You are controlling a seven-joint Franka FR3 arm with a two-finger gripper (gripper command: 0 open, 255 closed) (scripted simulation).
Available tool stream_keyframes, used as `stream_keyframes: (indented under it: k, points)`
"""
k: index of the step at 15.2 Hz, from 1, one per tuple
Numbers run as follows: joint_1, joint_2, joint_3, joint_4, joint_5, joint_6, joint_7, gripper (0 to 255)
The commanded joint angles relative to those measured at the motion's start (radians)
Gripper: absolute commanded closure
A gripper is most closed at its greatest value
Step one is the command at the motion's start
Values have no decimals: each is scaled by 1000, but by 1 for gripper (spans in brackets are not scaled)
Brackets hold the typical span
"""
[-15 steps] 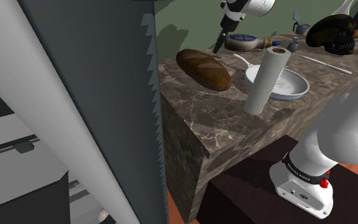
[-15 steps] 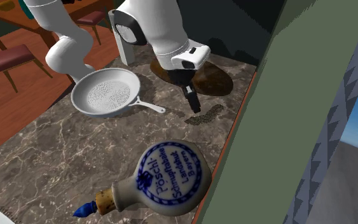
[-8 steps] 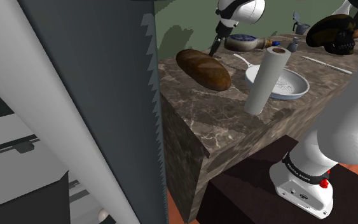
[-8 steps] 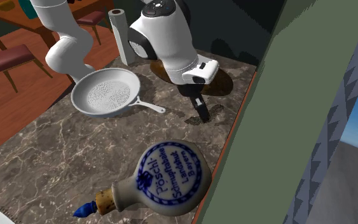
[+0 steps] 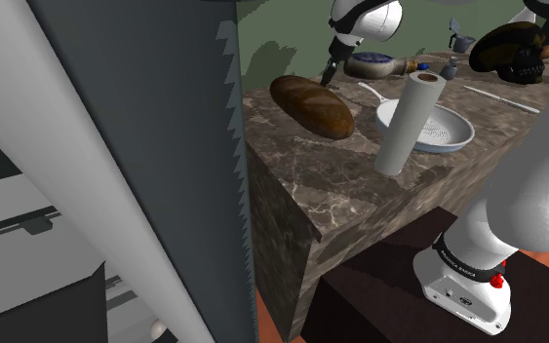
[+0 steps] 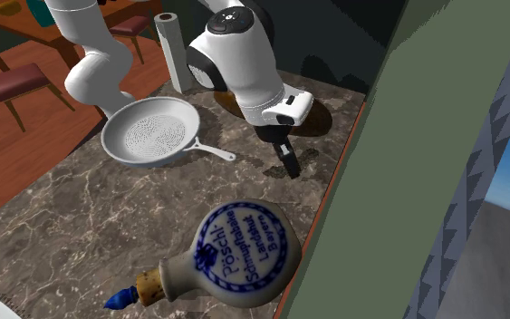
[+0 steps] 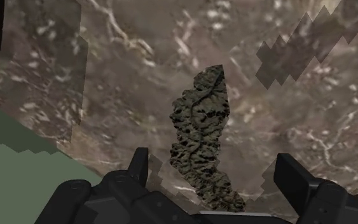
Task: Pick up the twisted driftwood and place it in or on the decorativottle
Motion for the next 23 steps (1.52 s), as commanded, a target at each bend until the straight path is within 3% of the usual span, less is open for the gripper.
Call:
stream_keyframes:
  k: [1,2,3,16,17,21,23]
  points:
    - [0,0,0,0,0,0,0,0]
    - [0,0,0,0,0,0,0,0]
    - [0,0,0,0,0,0,0,255]
    - [0,-11,-1,18,-13,-25,12,255]
    - [0,-11,-1,18,-13,-25,12,0]
    - [5,-34,-39,97,-223,-236,300,0]
    - [4,-28,-38,91,-220,-226,298,0]
